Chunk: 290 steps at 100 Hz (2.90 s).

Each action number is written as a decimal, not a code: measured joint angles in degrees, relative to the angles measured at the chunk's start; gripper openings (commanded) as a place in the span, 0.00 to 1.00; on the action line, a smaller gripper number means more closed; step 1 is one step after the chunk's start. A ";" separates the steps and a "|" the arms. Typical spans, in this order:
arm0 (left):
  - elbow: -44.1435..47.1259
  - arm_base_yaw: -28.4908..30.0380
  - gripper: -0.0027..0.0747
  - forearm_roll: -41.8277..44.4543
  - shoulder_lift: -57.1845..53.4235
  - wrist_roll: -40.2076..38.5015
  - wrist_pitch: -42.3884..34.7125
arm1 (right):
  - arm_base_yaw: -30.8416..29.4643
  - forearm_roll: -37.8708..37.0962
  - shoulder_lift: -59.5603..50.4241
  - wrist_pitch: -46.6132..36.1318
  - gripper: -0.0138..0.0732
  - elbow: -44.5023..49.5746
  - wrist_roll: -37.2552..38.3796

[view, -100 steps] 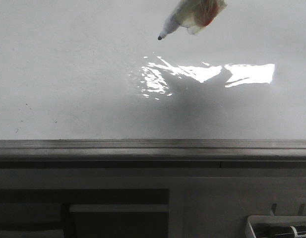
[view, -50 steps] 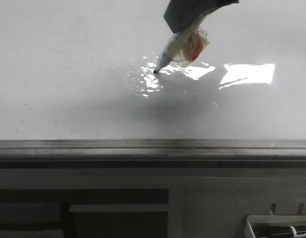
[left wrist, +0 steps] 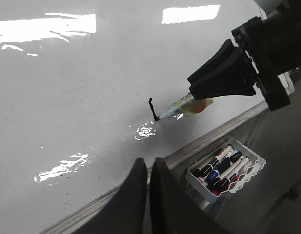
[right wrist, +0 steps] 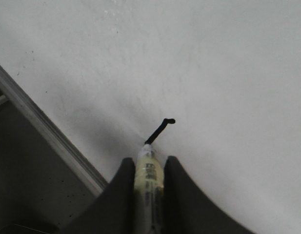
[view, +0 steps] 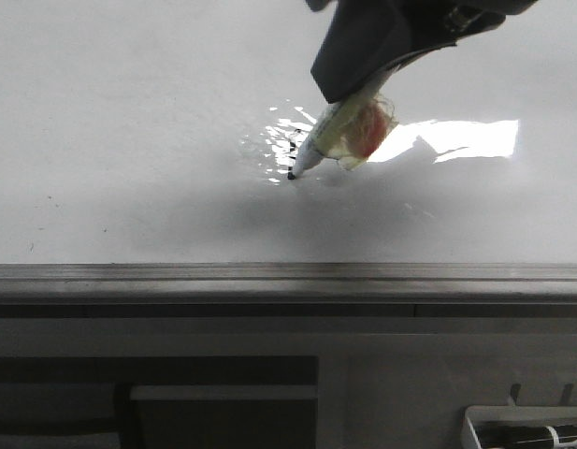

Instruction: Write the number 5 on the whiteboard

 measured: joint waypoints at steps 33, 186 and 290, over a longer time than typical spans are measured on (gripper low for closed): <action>0.00 0.00 0.01 0.00 0.00 0.00 0.00 | 0.48 -0.62 0.00 4.15 0.11 0.08 3.34; 0.00 0.00 0.01 0.00 0.00 0.00 -0.09 | 5.80 -8.68 -3.08 8.16 0.11 -2.46 8.07; 0.00 0.00 0.01 -0.04 0.00 0.00 -0.09 | 0.40 -7.76 -0.18 -2.46 0.11 -0.23 10.14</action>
